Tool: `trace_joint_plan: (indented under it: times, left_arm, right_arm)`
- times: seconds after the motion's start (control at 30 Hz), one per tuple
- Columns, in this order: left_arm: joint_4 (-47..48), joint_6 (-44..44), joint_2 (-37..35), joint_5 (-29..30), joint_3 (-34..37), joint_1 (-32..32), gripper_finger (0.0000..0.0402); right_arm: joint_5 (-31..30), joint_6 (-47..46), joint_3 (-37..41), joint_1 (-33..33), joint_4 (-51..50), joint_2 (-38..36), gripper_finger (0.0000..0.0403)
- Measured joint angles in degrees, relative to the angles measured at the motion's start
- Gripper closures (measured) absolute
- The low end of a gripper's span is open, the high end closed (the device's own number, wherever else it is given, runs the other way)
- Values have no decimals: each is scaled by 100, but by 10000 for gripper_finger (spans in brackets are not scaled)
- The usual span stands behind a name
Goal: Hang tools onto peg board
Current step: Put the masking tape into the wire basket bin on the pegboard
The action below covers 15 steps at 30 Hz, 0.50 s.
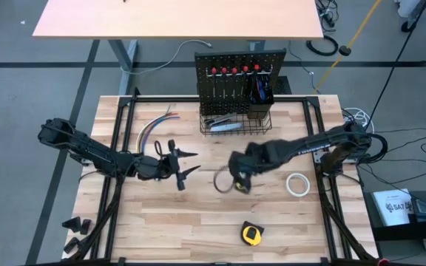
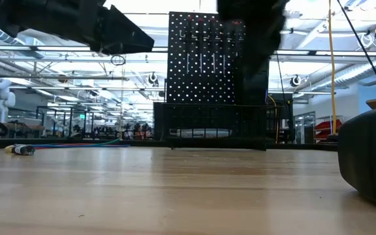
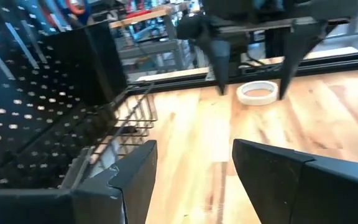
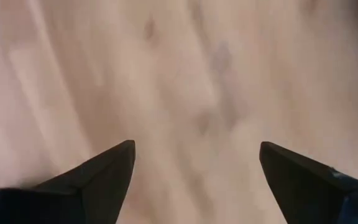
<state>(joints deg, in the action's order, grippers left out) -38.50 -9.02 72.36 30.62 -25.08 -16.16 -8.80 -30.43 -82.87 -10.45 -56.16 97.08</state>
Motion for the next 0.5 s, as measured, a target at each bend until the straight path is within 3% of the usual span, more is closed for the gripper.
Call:
trace_joint_plan:
  times: [0.07, 0.33, 0.5]
  left_arm:
    - [3, 124, 0, -100, 0, 2, 185]
    - [12, 164, 0, -129, 0, 5, 185]
    - [11, 240, -1, -130, 0, 6, 185]
  right_arm:
    - [176, -486, 19, -284, -444, 9, 67]
    - [-73, -2307, 45, -1553, -2412, 23, 67]
    - [-2, -2974, 466, -1971, -2754, -189, 67]
